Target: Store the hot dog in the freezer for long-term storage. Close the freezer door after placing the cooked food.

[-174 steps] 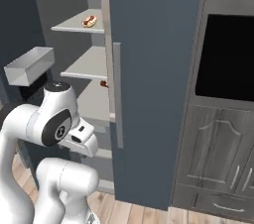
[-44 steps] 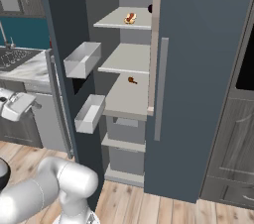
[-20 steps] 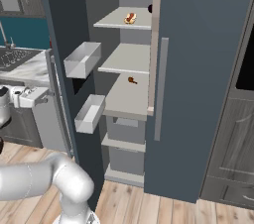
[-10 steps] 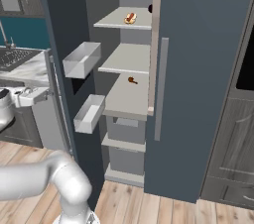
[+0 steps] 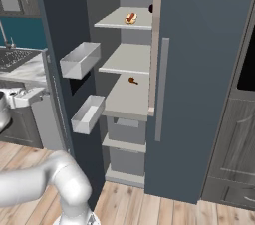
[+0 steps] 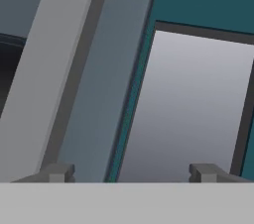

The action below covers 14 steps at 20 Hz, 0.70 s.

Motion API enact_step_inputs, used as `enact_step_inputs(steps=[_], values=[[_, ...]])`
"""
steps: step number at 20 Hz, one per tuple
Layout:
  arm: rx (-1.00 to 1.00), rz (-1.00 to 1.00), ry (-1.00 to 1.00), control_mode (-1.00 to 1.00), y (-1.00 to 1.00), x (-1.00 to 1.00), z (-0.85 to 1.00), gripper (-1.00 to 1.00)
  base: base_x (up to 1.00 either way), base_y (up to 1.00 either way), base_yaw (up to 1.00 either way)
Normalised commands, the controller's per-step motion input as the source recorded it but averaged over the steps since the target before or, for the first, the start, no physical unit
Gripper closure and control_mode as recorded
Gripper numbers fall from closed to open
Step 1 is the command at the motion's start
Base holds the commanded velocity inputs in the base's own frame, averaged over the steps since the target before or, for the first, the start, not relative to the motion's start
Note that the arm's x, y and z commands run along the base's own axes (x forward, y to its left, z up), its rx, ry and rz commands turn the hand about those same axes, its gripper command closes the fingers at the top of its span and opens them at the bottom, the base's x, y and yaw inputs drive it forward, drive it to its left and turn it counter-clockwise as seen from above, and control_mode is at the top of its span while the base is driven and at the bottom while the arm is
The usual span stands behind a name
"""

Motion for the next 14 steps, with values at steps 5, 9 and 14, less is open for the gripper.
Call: enact_step_inputs(steps=[5, 9, 14], values=[[0.0, 0.0, 0.0, -1.0, 0.16, -0.06, 0.0, -1.0, 0.0, 0.0, 0.0], [0.0, 0.02, 0.0, -1.0, 0.14, -0.09, 0.0, -1.0, 0.0, 0.0, 0.0], [0.03, 0.13, -0.08, -1.0, 0.25, 0.29, -0.03, -1.0, 0.0, 0.0, 0.0]])
